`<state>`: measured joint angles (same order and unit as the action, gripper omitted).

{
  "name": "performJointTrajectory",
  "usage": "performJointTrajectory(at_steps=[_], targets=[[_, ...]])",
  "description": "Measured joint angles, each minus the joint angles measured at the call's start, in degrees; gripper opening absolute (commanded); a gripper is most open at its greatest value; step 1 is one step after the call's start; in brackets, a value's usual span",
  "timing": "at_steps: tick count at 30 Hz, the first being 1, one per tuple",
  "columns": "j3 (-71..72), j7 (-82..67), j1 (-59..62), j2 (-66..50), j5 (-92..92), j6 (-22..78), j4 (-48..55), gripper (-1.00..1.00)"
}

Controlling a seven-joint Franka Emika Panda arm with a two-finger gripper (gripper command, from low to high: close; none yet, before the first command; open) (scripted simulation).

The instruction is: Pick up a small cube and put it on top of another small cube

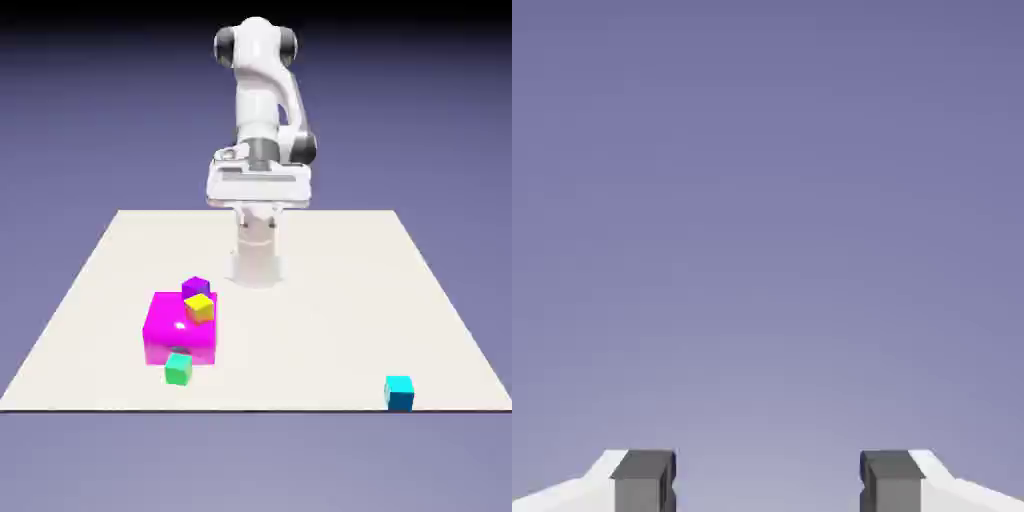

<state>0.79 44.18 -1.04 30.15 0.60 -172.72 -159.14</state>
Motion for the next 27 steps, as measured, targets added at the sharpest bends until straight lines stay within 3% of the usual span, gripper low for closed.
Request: performJointTrajectory(at_steps=[27], targets=[[17.6,38.6,-7.8,-56.1,13.5,28.8,41.8,0.00]])
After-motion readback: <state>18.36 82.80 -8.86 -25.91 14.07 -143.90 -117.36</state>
